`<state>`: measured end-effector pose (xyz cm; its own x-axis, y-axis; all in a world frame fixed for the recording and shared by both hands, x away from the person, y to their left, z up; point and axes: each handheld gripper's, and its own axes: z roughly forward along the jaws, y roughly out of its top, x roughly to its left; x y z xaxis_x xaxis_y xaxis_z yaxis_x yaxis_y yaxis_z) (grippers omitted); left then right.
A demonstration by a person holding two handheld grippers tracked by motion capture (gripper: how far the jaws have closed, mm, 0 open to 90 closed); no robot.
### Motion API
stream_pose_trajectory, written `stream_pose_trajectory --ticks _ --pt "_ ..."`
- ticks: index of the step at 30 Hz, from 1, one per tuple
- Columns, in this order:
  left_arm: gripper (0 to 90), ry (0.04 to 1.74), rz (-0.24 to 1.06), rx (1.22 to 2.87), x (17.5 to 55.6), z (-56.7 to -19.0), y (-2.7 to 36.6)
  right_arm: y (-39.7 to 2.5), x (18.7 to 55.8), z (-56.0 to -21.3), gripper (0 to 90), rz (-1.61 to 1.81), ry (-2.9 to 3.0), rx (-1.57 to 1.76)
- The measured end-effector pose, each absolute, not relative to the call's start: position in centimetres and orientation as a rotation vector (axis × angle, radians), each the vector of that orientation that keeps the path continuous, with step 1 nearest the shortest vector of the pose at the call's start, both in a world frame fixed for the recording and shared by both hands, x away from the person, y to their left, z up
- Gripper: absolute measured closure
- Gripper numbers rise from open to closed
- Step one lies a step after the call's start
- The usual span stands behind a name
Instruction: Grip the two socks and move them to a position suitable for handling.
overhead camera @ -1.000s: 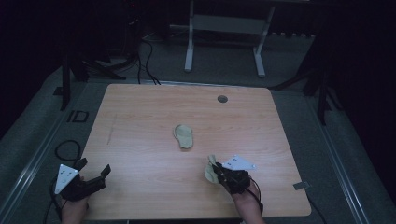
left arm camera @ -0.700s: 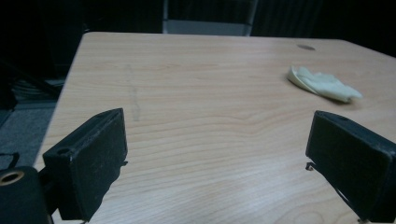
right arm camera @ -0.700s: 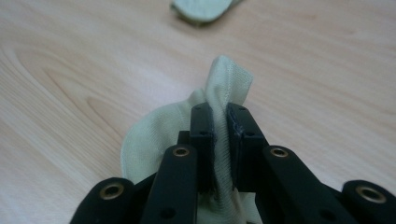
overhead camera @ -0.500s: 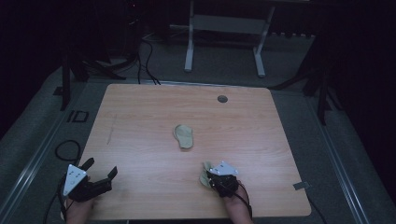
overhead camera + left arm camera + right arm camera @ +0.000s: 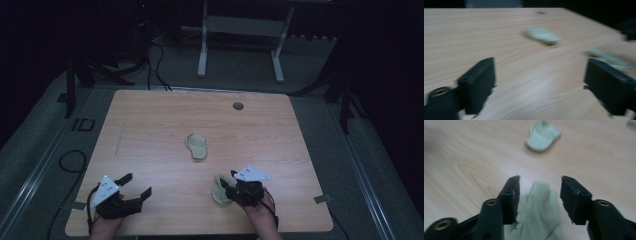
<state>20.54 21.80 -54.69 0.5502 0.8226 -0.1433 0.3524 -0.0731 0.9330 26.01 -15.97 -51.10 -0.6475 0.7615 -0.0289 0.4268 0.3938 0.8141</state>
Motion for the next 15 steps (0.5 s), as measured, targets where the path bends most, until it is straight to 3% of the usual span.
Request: stream_pose_trajectory --ticks 4,8,12,15 --pt "14.9 0.886 0.381 1.727 20.7 -53.9 17.8 -17.0 27.0 -49.6 64.9 1.166 2.286 0.994" --pt "21.4 0.776 0.312 1.796 21.1 -53.8 13.8 -17.2 27.6 -50.5 67.0 1.146 2.373 0.996" --pt "24.9 0.784 0.213 1.841 22.5 -54.1 11.0 -17.1 27.8 -52.4 65.4 1.087 2.456 0.997" --pt "28.3 0.757 0.224 1.909 23.4 -54.7 9.1 -16.9 27.9 -53.5 63.5 1.058 2.512 0.991"
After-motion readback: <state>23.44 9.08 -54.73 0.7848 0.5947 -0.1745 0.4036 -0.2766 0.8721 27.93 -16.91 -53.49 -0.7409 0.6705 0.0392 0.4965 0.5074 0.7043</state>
